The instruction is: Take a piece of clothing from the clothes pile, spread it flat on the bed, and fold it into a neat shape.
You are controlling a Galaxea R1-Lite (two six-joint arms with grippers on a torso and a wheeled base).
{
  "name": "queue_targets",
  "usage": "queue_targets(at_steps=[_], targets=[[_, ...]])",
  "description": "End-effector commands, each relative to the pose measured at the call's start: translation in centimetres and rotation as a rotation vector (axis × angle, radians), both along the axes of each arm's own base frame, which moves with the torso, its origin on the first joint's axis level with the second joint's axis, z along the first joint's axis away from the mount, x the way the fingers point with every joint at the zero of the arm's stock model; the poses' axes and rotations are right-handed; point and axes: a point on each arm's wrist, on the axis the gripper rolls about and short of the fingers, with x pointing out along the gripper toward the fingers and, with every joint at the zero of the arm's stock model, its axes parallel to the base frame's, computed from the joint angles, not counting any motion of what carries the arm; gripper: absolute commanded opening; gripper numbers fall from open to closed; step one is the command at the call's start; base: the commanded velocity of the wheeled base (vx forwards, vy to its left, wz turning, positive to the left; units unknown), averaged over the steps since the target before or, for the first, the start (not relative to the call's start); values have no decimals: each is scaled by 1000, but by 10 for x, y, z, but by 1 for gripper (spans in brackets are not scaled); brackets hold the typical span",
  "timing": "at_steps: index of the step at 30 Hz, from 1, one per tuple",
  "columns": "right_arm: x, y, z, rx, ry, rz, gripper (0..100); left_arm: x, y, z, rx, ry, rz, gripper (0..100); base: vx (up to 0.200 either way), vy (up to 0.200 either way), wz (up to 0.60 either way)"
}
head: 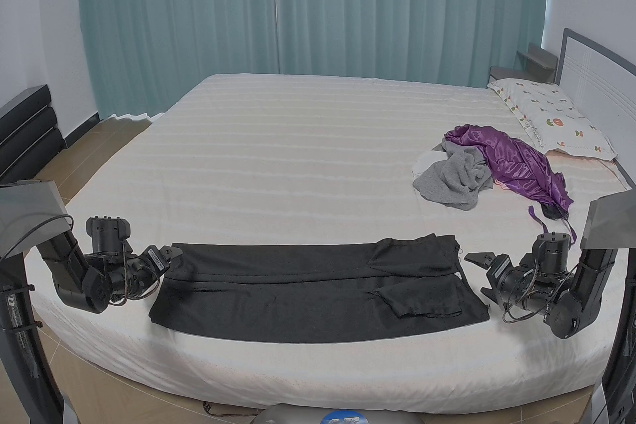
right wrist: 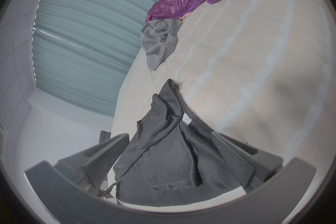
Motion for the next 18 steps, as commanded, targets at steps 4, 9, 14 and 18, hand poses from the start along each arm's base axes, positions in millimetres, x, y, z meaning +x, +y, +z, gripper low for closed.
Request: queue_targets(at_steps=[4, 9, 14, 18], targets=[[2, -6, -7, 0, 19, -19, 100, 28, -11, -3, 52, -4, -83, 100, 0, 0, 0], [2, -6, -8, 0, 22, -19, 100, 37, -12, -18, 96, 17, -123, 100, 0, 0, 0], [2, -6, -8, 0, 23, -19, 100, 36, -11, -28, 139, 39, -149, 100, 0, 0, 0], [1, -6, -9, -1, 26, -16, 100, 31, -11, -29, 144, 50, -149, 100, 0, 0, 0]])
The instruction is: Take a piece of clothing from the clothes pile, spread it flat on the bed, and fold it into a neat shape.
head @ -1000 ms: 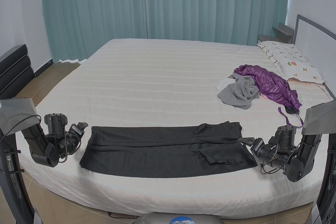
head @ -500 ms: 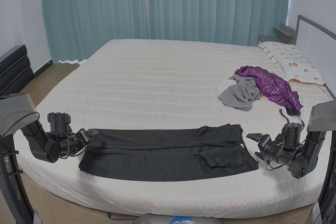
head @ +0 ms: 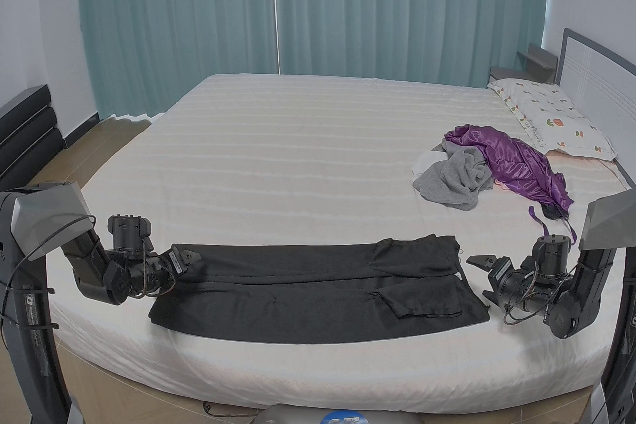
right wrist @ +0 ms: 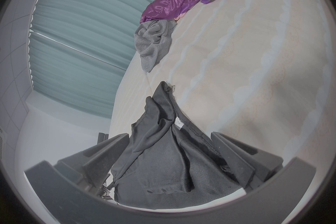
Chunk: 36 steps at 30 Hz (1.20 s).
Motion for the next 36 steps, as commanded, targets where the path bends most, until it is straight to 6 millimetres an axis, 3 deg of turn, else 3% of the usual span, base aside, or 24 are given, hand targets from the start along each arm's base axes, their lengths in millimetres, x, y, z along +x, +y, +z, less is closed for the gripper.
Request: queue_targets(at_steps=[1, 16, 17, 23, 26, 36], targets=[[-1, 1, -2, 0, 7, 3, 100, -3, 0, -7, 1, 23, 1, 100, 0, 0, 0], [0, 4, -5, 0, 18, 17, 100, -5, 0, -10, 2, 31, -2, 100, 0, 0, 0], [0, 4, -5, 0, 18, 17, 100, -5, 0, -9, 2, 31, -2, 0, 0, 0, 0], [0, 2, -2, 1, 6, 9, 100, -6, 1, -6, 1, 25, 2, 0, 0, 0, 0], [3, -8, 4, 2, -19, -23, 100, -7, 2, -4, 0, 22, 6, 0, 0, 0, 0], [12, -32, -3, 19, -12, -79, 100, -7, 2, 4, -7, 1, 13, 0, 0, 0, 0]])
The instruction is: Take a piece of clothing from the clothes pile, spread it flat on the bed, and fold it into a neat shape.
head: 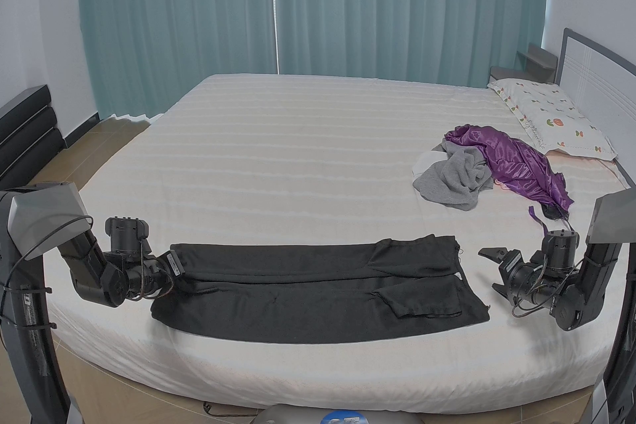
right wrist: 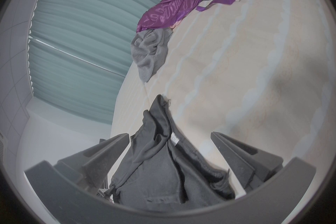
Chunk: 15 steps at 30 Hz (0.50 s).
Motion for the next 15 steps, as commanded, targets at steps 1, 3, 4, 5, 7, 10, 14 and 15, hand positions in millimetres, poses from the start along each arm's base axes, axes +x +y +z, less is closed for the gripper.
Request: queue_targets(at_steps=[1, 3, 4, 5, 7, 10, 14, 15], targets=[[3, -9, -4, 3, 3, -25, 100, 0, 0, 4, -1, -12, 2, 0, 0, 0, 0], [5, -11, -3, 4, -4, -31, 100, 0, 0, 4, -3, -12, 4, 0, 0, 0, 0], [5, -11, -3, 4, -8, -31, 100, 0, 0, 4, -5, -10, 6, 0, 0, 0, 0], [5, -11, -3, 4, -8, -31, 100, 0, 0, 4, -8, -11, 8, 0, 0, 0, 0], [5, -11, -3, 4, -8, -31, 100, 1, 0, 4, -22, -10, 20, 0, 0, 0, 0], [5, -12, -5, 4, -7, -33, 100, 2, 1, 4, -29, -12, 26, 0, 0, 0, 0], [5, -11, -7, 4, 3, -30, 100, 3, 1, 3, -29, -12, 26, 0, -200, 0, 0], [5, -11, -7, 5, 1, -31, 100, 3, 1, 3, -29, -11, 26, 0, -200, 0, 0]])
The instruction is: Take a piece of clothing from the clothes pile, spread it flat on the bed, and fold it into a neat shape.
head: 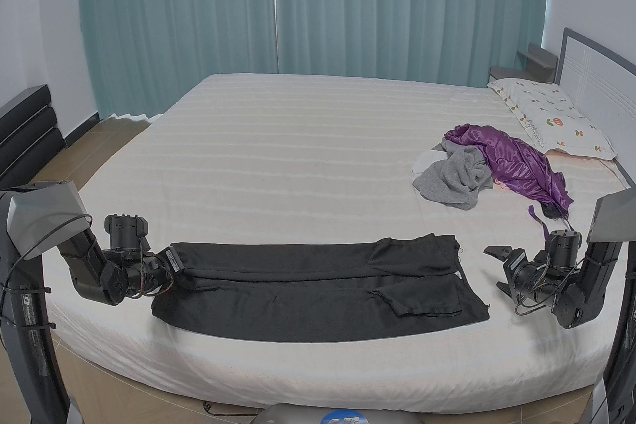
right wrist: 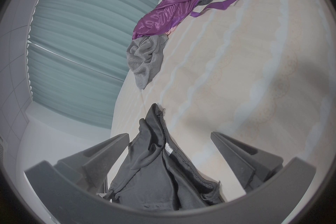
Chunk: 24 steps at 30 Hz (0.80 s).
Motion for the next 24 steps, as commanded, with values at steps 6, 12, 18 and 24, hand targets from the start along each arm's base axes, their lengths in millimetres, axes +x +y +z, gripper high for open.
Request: queue_targets(at_steps=[6, 12, 18, 24], targets=[[0, 1, -4, 1, 11, 5, 100, 7, 0, 4, -29, -33, 21, 0, -33, 0, 0], [2, 3, -4, 2, 6, 8, 100, 14, -2, 12, -75, -93, 51, 0, 0, 0, 0], [2, 3, -5, 2, 9, 10, 100, 12, -4, 13, -77, -91, 48, 0, 0, -167, 0], [2, 3, -6, 3, 12, 10, 100, 9, -12, 20, -76, -104, 30, 0, 0, -200, 0]])
